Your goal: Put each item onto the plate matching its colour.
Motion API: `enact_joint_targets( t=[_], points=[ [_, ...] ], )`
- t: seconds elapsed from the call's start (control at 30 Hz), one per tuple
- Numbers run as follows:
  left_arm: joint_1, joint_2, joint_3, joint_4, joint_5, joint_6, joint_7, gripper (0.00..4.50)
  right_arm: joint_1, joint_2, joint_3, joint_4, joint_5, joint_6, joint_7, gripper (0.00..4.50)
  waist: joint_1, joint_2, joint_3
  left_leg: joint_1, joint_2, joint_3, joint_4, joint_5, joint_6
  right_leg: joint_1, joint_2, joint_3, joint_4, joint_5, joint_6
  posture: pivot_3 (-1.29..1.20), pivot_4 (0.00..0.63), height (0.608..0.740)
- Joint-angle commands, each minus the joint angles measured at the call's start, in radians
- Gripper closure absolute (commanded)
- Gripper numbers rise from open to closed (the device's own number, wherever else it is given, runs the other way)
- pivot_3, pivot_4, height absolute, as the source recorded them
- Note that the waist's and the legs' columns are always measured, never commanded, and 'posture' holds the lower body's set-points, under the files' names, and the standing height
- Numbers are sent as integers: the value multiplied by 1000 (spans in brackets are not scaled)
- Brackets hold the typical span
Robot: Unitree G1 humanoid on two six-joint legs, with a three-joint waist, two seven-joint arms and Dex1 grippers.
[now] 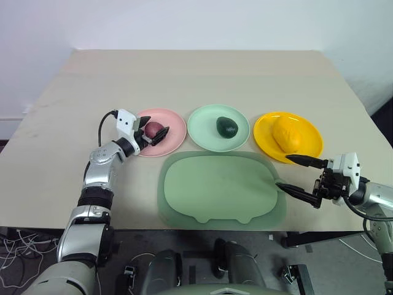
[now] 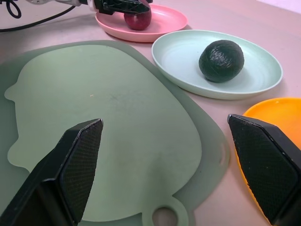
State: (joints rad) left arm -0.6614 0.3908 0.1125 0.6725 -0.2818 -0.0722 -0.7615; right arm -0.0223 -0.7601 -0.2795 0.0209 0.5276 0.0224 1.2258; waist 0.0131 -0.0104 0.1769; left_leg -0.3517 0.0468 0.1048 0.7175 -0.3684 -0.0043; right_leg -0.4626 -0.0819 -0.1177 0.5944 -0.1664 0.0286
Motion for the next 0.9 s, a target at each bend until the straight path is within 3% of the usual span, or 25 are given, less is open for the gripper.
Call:
enact_joint_targets(
  t=[0.03,0.13,0.33,0.53,0.67,0.9],
  points=[
    [10,33,71,-184,-84,14,-23,74,-9,8,-8,-27,9,-14,0,0,0,0,0,0,0,0,0,0,0,0,0,0,0,0,0,0,150,737],
    [58,75,105,-312,-124,43,-50,74,-7,13,-5,-39,10,-7,-9,0,-1,0,0,0,0,0,0,1,-1,0,0,0,1,0,0,0,150,737],
    [252,256,223,-603,-292,248,-151,74,-32,4,-20,0,9,-11,-1,0,-6,0,0,2,1,0,-1,3,-6,0,0,1,1,0,0,0,150,737],
    [579,416,411,-572,-327,196,-387,74,-9,-22,-81,20,42,2,26,0,-4,2,0,2,1,0,-2,0,-1,-2,0,2,1,-1,0,0,150,737],
    [685,384,456,-503,-314,82,-435,74,16,-18,-120,34,51,7,12,0,7,1,0,-1,2,0,-1,0,-1,-2,-1,1,0,-2,-3,0,150,737],
    [645,310,398,-333,-255,-107,-476,74,95,-9,-198,26,68,-14,1,0,25,2,0,-1,1,0,-1,0,-1,-3,-2,0,1,-2,-3,0,150,737]
  ],
)
